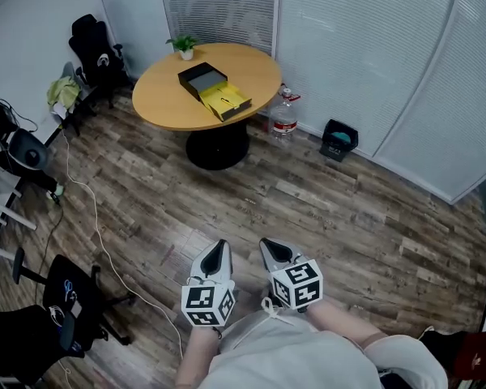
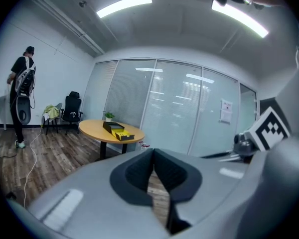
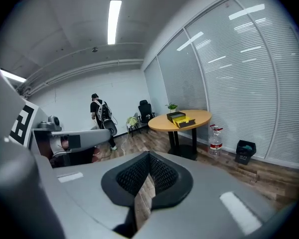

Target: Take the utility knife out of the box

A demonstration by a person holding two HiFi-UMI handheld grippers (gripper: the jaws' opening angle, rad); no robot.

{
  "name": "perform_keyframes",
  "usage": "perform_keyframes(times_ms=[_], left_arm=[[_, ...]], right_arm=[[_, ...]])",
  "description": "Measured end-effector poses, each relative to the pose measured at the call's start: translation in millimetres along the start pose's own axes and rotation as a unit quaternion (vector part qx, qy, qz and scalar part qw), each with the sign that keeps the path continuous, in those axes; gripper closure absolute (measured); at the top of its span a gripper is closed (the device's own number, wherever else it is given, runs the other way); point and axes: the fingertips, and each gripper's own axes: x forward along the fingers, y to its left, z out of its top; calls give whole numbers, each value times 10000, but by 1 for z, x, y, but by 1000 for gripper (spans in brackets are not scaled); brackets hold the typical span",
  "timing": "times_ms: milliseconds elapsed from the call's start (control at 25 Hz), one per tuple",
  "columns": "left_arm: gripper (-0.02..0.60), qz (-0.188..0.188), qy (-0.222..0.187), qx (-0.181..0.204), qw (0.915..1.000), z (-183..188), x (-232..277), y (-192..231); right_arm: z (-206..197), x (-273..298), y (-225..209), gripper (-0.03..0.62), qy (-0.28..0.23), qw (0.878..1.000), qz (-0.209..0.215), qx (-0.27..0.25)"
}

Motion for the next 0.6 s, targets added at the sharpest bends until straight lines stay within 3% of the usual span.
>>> perform_keyframes(times_ms=[360, 600], left_arm=[[575, 378, 14, 16, 9993, 33, 148, -14], [575, 392, -1, 198, 9990, 69, 254, -48]], right_arm=[[66, 72, -133, 594, -23, 9996, 268, -21], [117, 108, -231, 594, 29, 9990, 403, -193]])
